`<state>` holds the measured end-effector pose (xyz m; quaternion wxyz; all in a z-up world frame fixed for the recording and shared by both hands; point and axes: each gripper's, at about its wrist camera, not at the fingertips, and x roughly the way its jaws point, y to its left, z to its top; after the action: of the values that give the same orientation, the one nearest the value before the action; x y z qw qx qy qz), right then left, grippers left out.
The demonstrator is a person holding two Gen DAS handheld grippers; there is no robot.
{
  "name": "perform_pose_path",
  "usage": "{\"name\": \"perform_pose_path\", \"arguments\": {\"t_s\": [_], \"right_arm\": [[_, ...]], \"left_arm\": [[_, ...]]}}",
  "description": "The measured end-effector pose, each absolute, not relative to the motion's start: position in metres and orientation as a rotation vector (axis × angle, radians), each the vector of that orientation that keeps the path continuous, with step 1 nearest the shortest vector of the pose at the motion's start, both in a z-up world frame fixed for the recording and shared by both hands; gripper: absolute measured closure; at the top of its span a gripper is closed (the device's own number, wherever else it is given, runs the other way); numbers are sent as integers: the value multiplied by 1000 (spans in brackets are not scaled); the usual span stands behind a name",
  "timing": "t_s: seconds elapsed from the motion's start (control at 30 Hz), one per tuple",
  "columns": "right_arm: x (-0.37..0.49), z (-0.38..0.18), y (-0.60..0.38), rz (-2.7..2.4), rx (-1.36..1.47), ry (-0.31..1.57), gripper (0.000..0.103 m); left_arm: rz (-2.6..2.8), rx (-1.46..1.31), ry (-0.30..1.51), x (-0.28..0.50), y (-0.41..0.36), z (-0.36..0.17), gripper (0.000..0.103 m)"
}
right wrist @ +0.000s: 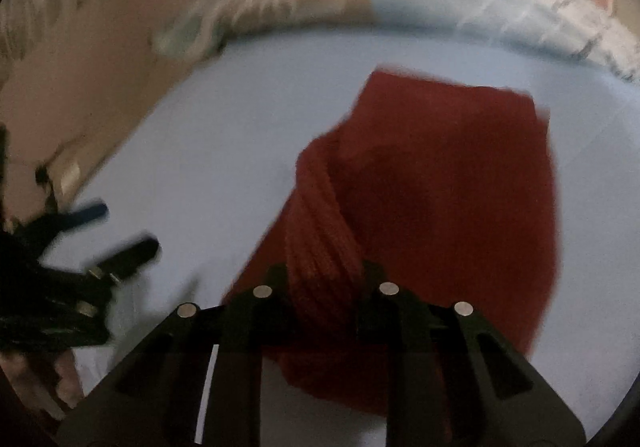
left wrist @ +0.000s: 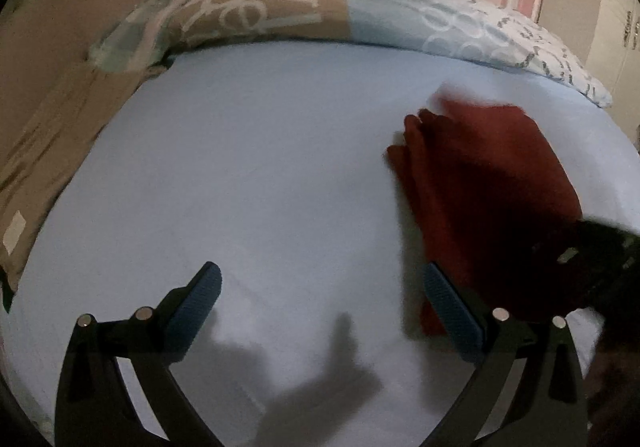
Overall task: Fold small clothes
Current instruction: 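Fold the held side over the sweater with the right gripper, release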
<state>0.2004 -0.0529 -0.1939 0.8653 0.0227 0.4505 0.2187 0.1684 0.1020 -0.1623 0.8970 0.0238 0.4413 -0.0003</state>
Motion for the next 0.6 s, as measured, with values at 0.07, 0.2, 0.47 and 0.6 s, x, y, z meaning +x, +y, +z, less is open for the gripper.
{"name": "perform_pose_path", "arguments": {"t_s": [0.07,0.2,0.47,0.6], "right_arm": [[197,-203,-44,451,25,960,85],[197,-194,-42,429,-3,955,83],[155,-147,-68,436,17,858,29],[136,-127,-108,374,-1,799,7]], "left_arm": [[6,63,919,163,105,-168,2],[5,83,926,163,104,-178,2],[-36,60,915,168,93,-166,2],[-76,66,893,168,84,-154,2]]}}
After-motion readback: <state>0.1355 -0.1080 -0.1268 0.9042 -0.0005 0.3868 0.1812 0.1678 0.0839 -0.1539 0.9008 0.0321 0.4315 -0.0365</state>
